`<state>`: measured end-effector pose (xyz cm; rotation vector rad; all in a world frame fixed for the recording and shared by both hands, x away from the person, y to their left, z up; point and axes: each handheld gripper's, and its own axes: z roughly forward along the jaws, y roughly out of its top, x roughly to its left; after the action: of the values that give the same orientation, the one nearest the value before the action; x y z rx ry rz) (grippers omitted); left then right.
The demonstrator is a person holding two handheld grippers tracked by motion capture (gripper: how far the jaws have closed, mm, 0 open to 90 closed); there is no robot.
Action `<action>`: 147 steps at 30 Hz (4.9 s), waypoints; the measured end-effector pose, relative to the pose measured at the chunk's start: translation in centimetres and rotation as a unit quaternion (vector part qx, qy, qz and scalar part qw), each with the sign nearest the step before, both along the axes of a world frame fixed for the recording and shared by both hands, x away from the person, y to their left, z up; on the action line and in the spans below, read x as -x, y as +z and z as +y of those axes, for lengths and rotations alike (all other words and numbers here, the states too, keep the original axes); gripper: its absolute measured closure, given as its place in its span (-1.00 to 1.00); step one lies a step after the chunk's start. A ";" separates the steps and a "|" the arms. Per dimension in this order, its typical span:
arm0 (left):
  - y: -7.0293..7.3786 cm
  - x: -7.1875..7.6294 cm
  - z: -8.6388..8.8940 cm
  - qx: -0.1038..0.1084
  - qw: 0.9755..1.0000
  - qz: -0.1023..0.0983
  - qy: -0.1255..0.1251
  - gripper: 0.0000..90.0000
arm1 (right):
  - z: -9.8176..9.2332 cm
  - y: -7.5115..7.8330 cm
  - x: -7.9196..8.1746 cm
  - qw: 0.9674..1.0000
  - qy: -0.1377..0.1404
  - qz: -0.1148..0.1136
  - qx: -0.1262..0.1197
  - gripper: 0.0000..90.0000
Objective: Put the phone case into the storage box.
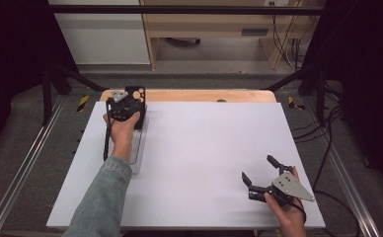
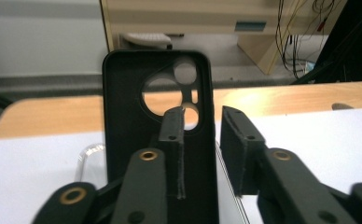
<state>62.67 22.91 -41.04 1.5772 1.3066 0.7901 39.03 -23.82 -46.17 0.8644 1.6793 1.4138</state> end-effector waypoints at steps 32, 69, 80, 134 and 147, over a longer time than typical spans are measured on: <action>3.1 2.9 0.5 0.007 0.999 -0.028 -0.041 -0.59 | 0.3 0.0 0.0 1.000 0.001 0.003 0.000 -0.95; 4.3 5.5 0.3 0.036 0.995 -0.041 -0.077 -0.94 | 0.7 -0.1 0.0 1.000 -0.001 0.002 0.014 -0.95; 4.7 6.0 0.5 0.038 0.995 -0.047 -0.085 -0.94 | 0.7 -0.1 0.0 1.000 0.001 0.005 0.010 -0.95; 8.3 11.0 1.8 0.043 0.978 -0.133 -0.158 -0.96 | 0.7 -0.3 -0.1 1.000 -0.003 0.023 0.003 -0.95; 9.0 11.8 1.9 0.045 0.975 -0.143 -0.166 -0.97 | 0.7 -0.2 -0.1 1.000 -0.003 0.022 0.003 -0.95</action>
<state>50.88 24.81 -32.09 1.4933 0.8324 0.7057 39.09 -23.13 -46.42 0.9030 1.7120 1.3934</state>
